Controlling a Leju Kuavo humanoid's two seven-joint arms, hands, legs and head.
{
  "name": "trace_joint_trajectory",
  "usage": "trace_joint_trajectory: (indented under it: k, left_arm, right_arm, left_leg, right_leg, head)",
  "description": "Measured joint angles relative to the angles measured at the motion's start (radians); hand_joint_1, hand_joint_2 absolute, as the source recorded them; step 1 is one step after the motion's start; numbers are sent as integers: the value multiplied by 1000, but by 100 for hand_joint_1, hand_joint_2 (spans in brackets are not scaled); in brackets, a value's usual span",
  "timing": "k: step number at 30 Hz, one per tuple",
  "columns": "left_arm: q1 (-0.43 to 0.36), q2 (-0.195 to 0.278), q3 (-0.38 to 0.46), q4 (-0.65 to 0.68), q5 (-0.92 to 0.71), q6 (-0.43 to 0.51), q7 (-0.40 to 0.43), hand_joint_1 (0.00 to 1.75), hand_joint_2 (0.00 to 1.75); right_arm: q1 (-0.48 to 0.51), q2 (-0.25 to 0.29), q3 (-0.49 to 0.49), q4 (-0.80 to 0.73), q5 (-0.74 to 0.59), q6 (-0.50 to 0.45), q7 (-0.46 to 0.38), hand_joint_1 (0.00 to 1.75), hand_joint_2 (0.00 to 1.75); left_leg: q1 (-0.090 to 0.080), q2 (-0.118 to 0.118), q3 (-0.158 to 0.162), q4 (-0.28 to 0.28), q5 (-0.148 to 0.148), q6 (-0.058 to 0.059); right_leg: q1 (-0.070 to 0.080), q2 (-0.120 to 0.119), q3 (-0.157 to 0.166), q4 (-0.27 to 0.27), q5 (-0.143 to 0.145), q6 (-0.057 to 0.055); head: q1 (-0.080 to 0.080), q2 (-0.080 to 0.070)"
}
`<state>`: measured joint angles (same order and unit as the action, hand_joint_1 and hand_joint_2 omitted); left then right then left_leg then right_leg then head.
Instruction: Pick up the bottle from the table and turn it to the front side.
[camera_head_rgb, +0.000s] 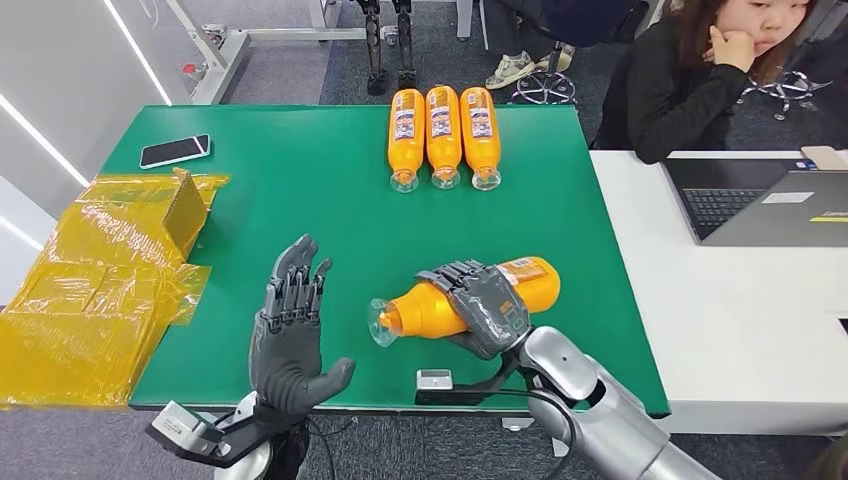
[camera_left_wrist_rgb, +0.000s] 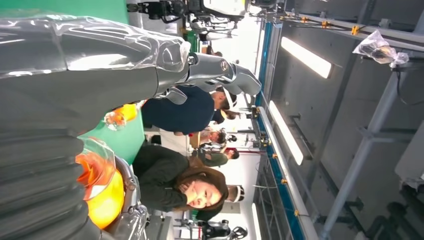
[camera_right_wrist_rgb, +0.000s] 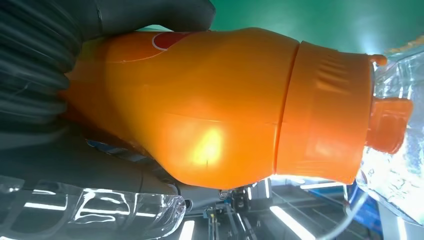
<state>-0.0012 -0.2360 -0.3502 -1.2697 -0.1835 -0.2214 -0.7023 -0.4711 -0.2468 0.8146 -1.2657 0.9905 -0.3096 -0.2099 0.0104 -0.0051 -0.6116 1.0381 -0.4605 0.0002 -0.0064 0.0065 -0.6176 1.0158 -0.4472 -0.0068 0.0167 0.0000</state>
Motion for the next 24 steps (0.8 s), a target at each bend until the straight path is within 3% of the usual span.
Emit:
trace_joint_trajectory:
  k: [11, 24]
  left_arm:
    - [-18, -9, 0, 9, 7, -19, 0, 0, 175]
    - [-44, -10, -14, 21, 34, -22, 0, 0, 175]
  right_arm:
    - [35, 54, -81, -114, 50, -35, -4, 175, 175]
    - [47, 107, -122, -117, -72, -73, -76, 175, 175]
  left_leg:
    - [0, 0, 0, 0, 0, 0]
    - [0, 1, 0, 0, 0, 0]
  right_leg:
    - [0, 0, 0, 0, 0, 0]
    - [0, 0, 0, 0, 0, 0]
  head:
    - [0, 0]
    - [0, 0]
